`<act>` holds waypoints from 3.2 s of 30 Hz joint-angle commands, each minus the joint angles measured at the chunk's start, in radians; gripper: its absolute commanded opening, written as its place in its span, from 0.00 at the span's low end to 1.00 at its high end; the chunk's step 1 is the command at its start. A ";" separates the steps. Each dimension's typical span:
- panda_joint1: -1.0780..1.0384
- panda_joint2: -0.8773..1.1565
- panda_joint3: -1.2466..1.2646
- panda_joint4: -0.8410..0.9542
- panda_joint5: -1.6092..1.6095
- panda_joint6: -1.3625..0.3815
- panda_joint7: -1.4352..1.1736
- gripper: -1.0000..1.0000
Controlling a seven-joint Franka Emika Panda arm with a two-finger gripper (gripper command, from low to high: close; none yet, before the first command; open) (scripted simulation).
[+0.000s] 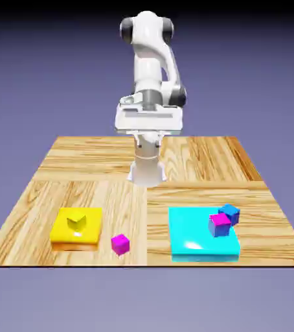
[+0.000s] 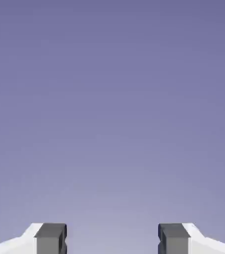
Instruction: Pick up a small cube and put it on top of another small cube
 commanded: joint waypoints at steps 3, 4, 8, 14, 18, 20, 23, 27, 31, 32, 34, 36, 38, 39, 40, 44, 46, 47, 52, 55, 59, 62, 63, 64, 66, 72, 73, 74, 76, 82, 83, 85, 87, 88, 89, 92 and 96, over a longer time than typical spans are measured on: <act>-0.031 0.067 0.039 0.015 -0.131 -0.076 -0.015 0.50; -0.042 0.090 0.052 0.019 -0.174 -0.101 -0.020 0.50; -0.084 0.180 0.103 0.039 -0.348 -0.203 -0.040 0.50; -0.146 0.315 0.181 0.068 -0.609 -0.355 -0.070 0.50; -0.188 0.405 0.232 0.087 -0.783 -0.457 -0.090 0.50; -0.209 0.450 0.258 0.097 -0.870 -0.507 -0.100 0.50; -0.241 0.517 0.297 0.112 -1.000 -0.583 -0.115 0.50; -0.282 0.607 0.349 0.131 -1.174 -0.685 -0.135 0.50; -0.324 0.697 0.400 0.151 -1.348 -0.786 -0.155 0.50; -0.335 0.719 0.413 0.155 -1.392 -0.812 -0.160 0.50; -0.356 0.764 0.439 0.165 -1.479 -0.862 -0.170 0.50; -0.377 0.809 0.465 0.175 -1.566 -0.913 -0.180 0.50; -0.397 0.854 0.491 0.185 -1.653 -0.964 -0.190 0.50; -0.408 0.877 0.504 0.189 -1.696 -0.989 -0.195 0.50; -0.418 0.899 0.517 0.194 -1.740 -1.015 -0.200 0.50; -0.460 0.989 0.568 0.214 -1.914 -1.116 -0.220 0.50; -0.481 1.034 0.594 0.223 -2.001 -1.167 -0.230 0.50; -0.484 1.040 0.597 0.225 -2.011 -1.173 -0.231 0.50; -0.492 1.185 0.495 0.340 -2.149 -1.177 -0.226 0.50; -0.492 1.190 0.491 0.344 -2.153 -1.178 -0.226 0.00; -0.484 1.045 0.594 0.229 -2.016 -1.173 -0.231 0.00; -0.419 1.074 0.588 0.328 -1.915 -1.240 -0.231 0.00; -0.396 1.086 0.585 0.364 -1.881 -1.263 -0.231 0.00; -0.373 1.099 0.582 0.401 -1.847 -1.286 -0.232 0.00; -0.327 1.123 0.575 0.473 -1.779 -1.333 -0.232 0.00; -0.190 1.196 0.556 0.691 -1.576 -1.472 -0.232 0.00; -0.168 1.208 0.553 0.727 -1.542 -1.496 -0.232 0.00; -0.145 1.220 0.550 0.763 -1.508 -1.519 -0.232 0.00; -0.099 1.244 0.543 0.836 -1.440 -1.565 -0.232 0.00; 0.038 1.317 0.524 1.053 -1.237 -1.705 -0.233 0.00; 0.060 1.329 0.521 1.089 -1.203 -1.728 -0.233 0.00; 0.106 1.353 0.514 1.162 -1.135 -1.775 -0.233 0.00; 0.152 1.377 0.508 1.234 -1.068 -1.822 -0.233 0.00; 0.175 1.390 0.505 1.270 -1.034 -1.845 -0.233 0.00; 0.197 1.402 0.501 1.307 -1.000 -1.868 -0.233 0.00; 0.266 1.438 0.492 1.415 -0.898 -1.938 -0.233 0.00; 0.357 1.487 0.479 1.560 -0.763 -2.031 -0.233 0.00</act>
